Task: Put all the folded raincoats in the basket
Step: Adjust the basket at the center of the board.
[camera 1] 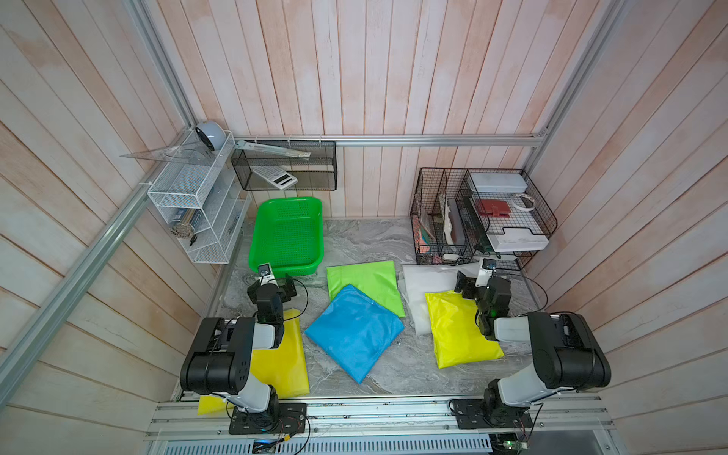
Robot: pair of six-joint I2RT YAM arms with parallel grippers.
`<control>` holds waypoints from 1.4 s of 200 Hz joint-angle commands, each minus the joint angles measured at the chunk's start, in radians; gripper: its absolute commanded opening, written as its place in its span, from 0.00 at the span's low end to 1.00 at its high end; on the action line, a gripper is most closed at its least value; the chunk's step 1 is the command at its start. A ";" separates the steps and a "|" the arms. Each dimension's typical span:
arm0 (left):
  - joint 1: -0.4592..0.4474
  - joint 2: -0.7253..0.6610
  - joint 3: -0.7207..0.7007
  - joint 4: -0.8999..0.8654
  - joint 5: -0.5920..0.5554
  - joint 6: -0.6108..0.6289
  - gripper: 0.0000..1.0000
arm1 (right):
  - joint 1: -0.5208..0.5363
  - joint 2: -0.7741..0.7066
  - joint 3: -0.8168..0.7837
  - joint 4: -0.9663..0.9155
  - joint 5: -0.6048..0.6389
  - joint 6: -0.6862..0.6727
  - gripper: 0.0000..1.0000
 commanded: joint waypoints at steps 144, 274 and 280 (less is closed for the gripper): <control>0.002 -0.003 0.020 0.016 0.011 -0.004 1.00 | 0.003 0.010 -0.009 -0.001 0.006 -0.009 0.98; -0.089 -0.455 -0.001 -0.360 -0.345 -0.268 1.00 | 0.025 -0.041 -0.013 -0.028 0.133 0.010 0.98; -0.084 -0.524 0.045 -0.550 -0.383 -0.434 1.00 | 0.045 -0.092 -0.011 -0.078 0.193 0.003 0.98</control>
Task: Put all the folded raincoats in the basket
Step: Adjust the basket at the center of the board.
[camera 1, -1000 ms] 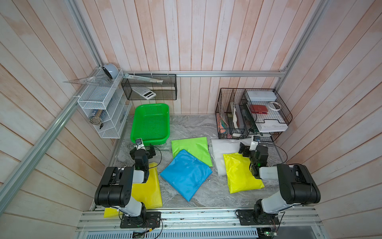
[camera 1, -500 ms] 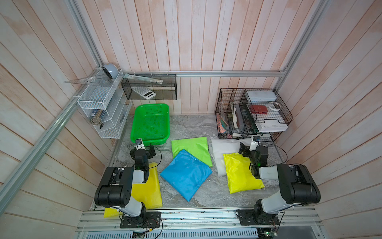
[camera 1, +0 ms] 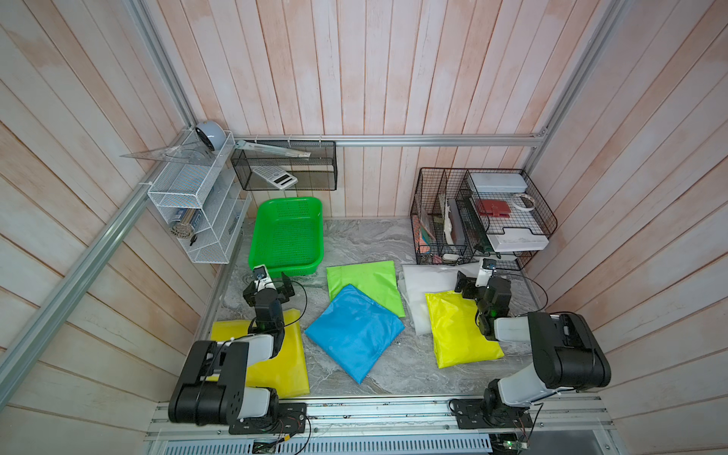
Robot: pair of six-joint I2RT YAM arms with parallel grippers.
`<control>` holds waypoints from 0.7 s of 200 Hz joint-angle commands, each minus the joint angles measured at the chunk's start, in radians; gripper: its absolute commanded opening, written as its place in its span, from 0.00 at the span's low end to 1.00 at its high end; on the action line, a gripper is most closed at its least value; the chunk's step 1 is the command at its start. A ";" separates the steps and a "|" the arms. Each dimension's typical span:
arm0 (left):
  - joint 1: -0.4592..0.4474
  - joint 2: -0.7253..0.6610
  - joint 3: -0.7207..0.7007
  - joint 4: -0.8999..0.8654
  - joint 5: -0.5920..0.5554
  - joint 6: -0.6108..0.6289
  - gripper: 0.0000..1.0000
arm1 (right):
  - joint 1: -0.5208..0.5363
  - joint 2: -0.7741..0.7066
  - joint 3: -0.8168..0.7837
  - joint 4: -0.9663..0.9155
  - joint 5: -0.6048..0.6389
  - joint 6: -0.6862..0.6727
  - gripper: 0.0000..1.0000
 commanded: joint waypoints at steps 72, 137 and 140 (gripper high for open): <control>0.242 -0.370 0.209 -0.943 0.637 -0.876 0.91 | -0.176 -0.776 0.012 -0.834 -0.104 0.710 0.98; 0.119 -0.123 0.563 -1.379 0.422 -0.981 1.00 | 0.061 -0.867 0.219 -1.321 -0.222 0.524 0.91; 0.119 -0.107 0.574 -1.375 0.425 -0.992 1.00 | 0.066 -0.868 0.223 -1.334 -0.237 0.530 0.90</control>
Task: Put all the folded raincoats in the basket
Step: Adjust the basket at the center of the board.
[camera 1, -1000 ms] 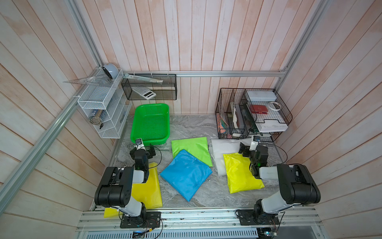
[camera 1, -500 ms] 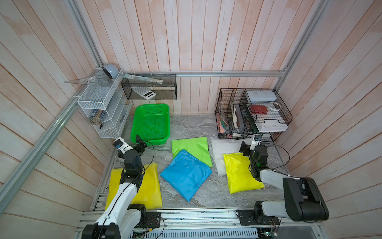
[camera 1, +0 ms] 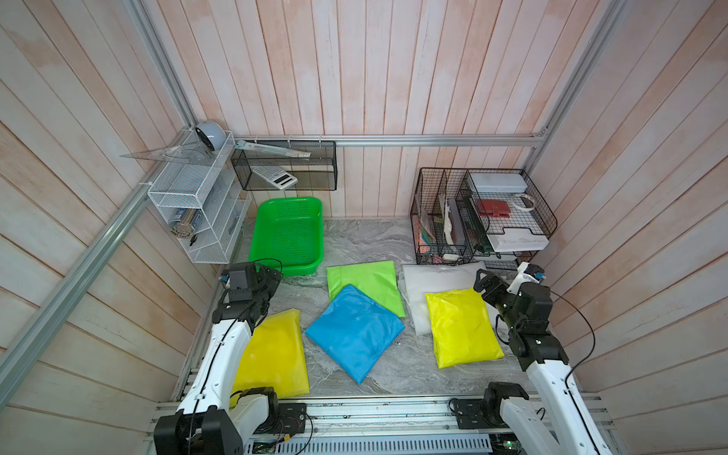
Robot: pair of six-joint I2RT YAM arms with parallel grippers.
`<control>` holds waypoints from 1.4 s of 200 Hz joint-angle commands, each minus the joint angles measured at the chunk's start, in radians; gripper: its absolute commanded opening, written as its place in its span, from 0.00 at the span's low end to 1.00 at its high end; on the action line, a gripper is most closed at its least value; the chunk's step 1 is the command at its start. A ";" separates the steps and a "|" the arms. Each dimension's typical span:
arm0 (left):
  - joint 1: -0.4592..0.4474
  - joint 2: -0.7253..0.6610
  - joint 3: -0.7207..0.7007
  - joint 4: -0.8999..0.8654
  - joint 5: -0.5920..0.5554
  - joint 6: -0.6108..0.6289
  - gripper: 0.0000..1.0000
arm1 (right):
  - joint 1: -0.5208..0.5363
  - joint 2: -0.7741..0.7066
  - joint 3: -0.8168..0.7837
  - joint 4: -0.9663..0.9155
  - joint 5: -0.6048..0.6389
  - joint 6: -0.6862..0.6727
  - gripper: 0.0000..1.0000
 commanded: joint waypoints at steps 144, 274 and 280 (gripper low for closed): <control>-0.038 0.650 0.474 -0.107 -0.035 -0.207 0.84 | 0.119 -0.133 0.044 -0.457 -0.315 -0.016 0.73; -0.046 0.771 0.559 -0.199 0.016 -0.042 0.26 | 0.130 -0.136 0.034 -0.460 -0.281 -0.025 0.69; -0.045 0.771 0.560 -0.212 0.024 -0.017 0.26 | 0.130 -0.137 0.031 -0.459 -0.282 -0.025 0.69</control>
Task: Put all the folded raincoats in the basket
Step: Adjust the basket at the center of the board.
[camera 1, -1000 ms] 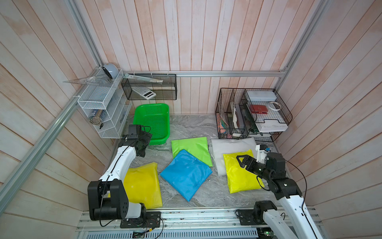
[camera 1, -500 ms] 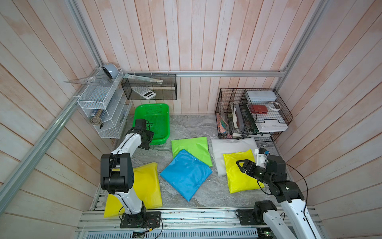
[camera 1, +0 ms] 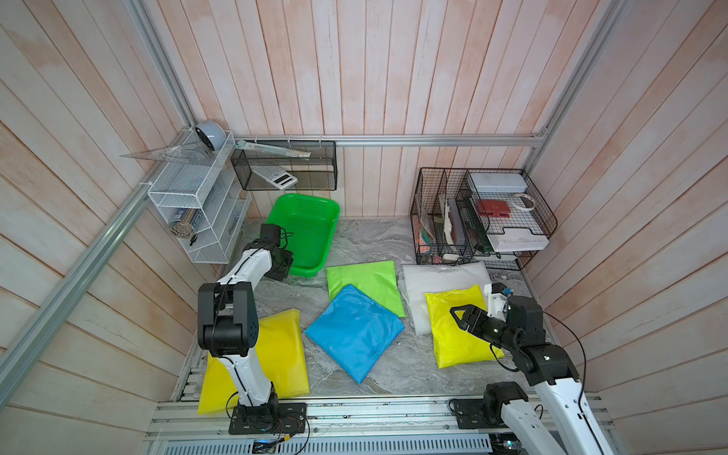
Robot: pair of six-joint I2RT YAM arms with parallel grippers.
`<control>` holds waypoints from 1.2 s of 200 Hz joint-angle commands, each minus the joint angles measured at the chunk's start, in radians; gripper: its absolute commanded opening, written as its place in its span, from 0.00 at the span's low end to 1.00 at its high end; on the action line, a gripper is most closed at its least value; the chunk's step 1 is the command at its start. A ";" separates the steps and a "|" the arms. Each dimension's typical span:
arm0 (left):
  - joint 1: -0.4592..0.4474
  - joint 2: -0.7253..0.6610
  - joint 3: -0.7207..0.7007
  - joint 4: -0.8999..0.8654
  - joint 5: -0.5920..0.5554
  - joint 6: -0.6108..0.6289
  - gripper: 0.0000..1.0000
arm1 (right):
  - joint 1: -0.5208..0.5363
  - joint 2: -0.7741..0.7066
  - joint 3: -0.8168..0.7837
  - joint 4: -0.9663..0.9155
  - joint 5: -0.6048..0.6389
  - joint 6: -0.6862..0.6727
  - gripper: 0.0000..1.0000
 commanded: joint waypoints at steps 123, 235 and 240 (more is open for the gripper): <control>-0.008 0.294 0.532 -0.466 0.127 0.704 0.20 | 0.008 -0.011 -0.014 -0.004 0.015 -0.015 0.69; -0.052 0.593 0.970 -0.567 0.273 0.990 0.19 | 0.067 0.107 0.013 -0.041 0.035 -0.028 0.70; -0.051 0.603 0.989 -0.571 0.291 0.990 0.19 | 0.067 0.107 0.012 -0.039 0.035 -0.028 0.70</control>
